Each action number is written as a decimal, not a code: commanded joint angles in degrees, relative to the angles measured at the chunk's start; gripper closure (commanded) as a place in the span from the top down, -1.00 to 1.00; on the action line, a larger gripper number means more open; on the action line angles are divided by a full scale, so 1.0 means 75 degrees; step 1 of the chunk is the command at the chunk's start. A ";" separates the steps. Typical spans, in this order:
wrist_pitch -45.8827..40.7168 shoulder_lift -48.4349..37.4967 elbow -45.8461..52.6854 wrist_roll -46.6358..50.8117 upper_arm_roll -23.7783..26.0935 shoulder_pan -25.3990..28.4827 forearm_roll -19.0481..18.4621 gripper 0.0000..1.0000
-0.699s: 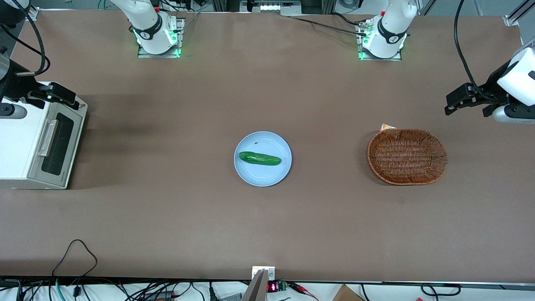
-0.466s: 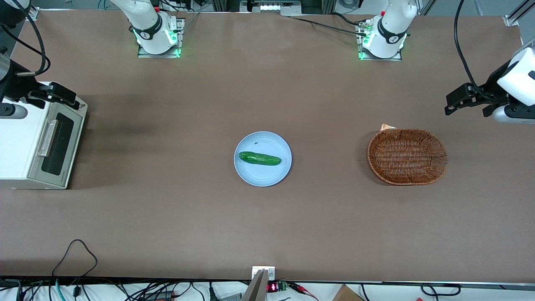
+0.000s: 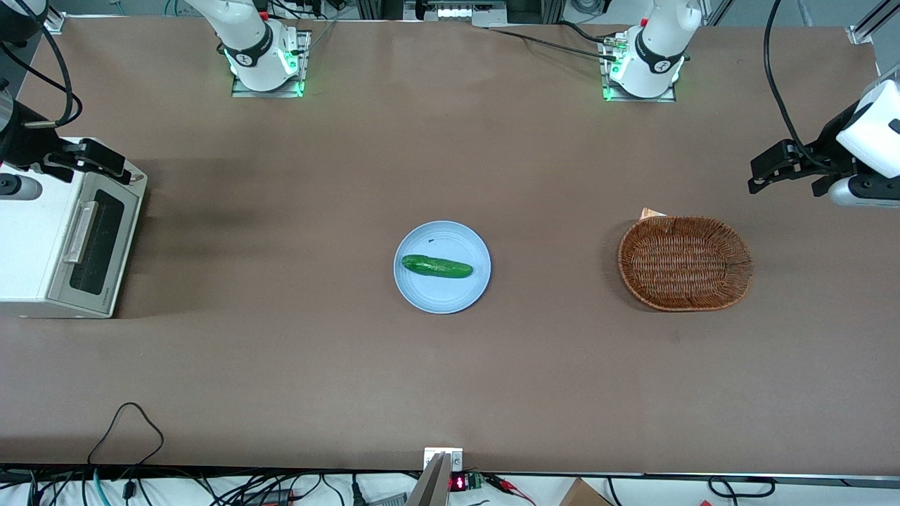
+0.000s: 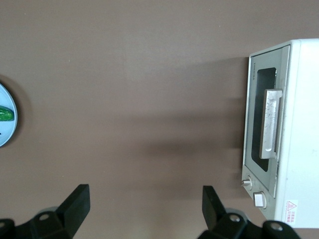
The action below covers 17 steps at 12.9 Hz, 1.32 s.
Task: Open oven door with right arm only
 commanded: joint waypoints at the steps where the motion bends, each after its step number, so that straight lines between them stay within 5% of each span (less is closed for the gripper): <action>1: -0.0208 0.0074 0.0185 0.0116 -0.0001 0.0003 0.0027 1.00; 14: -0.0220 0.0075 0.0185 0.0104 0.0035 0.0073 0.0015 0.97; 15: -0.0243 0.0075 0.0185 0.0139 0.0035 0.0085 0.0003 0.81; 17: -0.0360 0.0075 0.0197 0.0151 0.0035 0.0085 -0.0055 0.12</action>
